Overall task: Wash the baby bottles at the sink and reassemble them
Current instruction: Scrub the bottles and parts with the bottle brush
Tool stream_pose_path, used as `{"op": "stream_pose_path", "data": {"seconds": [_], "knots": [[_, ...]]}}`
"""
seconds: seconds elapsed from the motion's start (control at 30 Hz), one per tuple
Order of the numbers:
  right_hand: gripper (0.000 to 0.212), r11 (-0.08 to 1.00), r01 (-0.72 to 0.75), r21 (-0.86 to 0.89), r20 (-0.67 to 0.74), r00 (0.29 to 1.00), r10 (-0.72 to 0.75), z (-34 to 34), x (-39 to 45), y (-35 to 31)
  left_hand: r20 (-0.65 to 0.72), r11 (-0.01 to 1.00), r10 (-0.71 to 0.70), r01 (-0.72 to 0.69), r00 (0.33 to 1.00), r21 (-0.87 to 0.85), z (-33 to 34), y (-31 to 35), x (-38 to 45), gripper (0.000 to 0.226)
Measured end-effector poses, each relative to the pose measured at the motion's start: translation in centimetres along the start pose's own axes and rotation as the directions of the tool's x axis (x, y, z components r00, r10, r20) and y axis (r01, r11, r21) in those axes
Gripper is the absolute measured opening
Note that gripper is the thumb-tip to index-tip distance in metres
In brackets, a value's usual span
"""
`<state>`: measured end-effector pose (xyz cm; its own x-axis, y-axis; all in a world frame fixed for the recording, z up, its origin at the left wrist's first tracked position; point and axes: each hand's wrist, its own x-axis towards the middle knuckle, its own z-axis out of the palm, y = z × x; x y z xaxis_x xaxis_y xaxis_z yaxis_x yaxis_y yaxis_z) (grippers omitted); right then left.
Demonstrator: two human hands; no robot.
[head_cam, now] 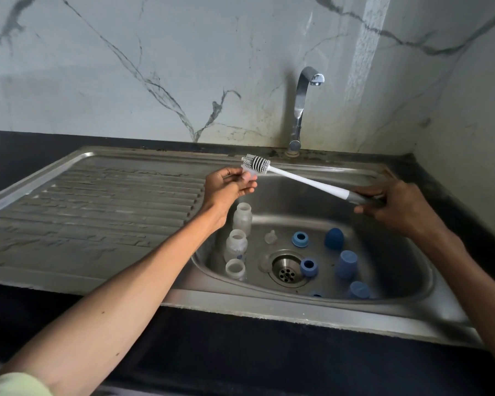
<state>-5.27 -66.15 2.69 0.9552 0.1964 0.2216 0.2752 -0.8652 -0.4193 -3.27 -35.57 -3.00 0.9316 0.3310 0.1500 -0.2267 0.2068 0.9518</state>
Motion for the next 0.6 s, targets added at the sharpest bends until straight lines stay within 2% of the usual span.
{"op": "stream_pose_path", "data": {"seconds": [0.23, 0.4, 0.6], "knots": [[0.049, 0.999, -0.041, 0.032, 0.012, 0.999, 0.04, -0.7, 0.4, 0.9, -0.007, 1.0, 0.008, -0.009, 1.0, -0.029, -0.2, 0.5, 0.3, 0.008], [0.048, 0.999, 0.011, 0.033, 0.007, 1.0, -0.011, 0.0, 0.2, 0.2, 0.015, 1.0, 0.014, -0.014, 1.0, 0.0, 0.1, -0.1, 0.0, 0.005], [0.05, 0.999, -0.024, 0.032, -0.004, 1.0, 0.024, -0.5, 0.2, 0.9, 0.017, 1.0, 0.014, -0.013, 1.0, -0.014, -0.1, 0.3, 0.2, 0.004]]}}
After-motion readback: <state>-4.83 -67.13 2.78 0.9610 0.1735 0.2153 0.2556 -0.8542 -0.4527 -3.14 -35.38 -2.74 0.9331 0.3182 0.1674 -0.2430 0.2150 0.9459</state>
